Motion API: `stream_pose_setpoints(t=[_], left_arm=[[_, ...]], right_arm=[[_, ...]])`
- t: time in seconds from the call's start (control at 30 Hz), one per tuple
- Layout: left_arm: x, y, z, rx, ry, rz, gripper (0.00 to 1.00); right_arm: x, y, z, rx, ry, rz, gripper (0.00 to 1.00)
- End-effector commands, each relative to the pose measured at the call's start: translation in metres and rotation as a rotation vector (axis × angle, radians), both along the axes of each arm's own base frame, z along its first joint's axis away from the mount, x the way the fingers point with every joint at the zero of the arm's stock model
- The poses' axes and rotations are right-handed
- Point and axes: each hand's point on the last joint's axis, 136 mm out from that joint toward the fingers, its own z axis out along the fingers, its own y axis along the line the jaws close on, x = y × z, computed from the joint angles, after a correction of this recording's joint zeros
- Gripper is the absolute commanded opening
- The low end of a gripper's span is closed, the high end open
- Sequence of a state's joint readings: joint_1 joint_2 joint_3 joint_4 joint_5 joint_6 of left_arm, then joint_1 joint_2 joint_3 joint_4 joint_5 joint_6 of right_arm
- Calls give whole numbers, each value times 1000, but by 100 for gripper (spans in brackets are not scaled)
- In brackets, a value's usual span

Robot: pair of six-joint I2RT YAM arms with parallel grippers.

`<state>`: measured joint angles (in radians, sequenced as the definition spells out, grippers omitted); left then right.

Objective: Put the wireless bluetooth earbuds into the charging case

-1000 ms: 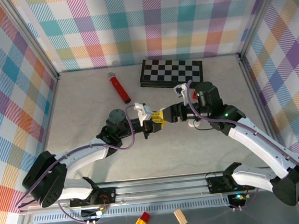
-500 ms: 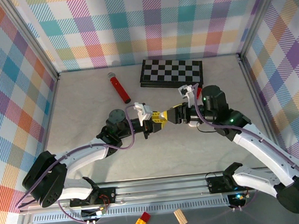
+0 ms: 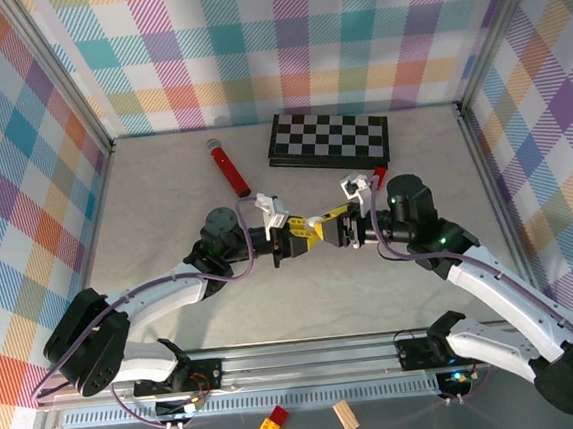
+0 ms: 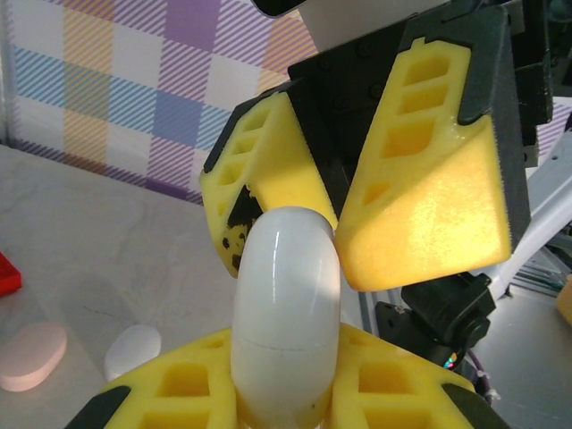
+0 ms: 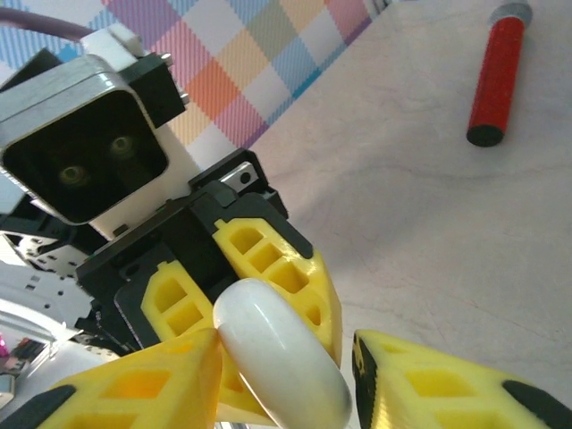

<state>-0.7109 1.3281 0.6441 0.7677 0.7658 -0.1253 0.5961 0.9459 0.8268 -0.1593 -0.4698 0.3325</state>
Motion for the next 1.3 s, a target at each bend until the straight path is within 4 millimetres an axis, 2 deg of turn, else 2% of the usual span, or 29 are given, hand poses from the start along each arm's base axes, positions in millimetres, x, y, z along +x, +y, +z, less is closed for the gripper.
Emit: stream_pose_setpoints(t=[0.0,0.27,0.4,0.63,0.73,0.8,0.87,1.03,1.07,1.27], left_arm=[[-17,3,34,-65,-52,-82,6],[-19,0,45,-75,19,-116,6],[-22,0,51,-93,27,-130,7],[-26,2,55,-98,24,-148,7],[-27,2,56,-105,22,-152,7],[-28,2,58,-109,26,-160,7],[-28,1,59,-111,29,-170,7],[-29,0,61,-119,32,-187,8],[-29,-1,60,-117,35,-187,8],[-28,0,55,-108,19,-180,15]], right_arm=[[-7,3,10,31,-69,48,40],[-19,3,14,43,-125,110,29],[-30,6,14,51,-136,176,31],[-33,7,16,53,-159,208,33],[-36,6,14,45,-166,217,30],[-37,6,13,44,-171,220,34],[-37,5,13,46,-173,218,34],[-38,7,12,44,-172,232,29],[-38,7,12,45,-175,230,26],[-33,6,13,41,-178,205,18]])
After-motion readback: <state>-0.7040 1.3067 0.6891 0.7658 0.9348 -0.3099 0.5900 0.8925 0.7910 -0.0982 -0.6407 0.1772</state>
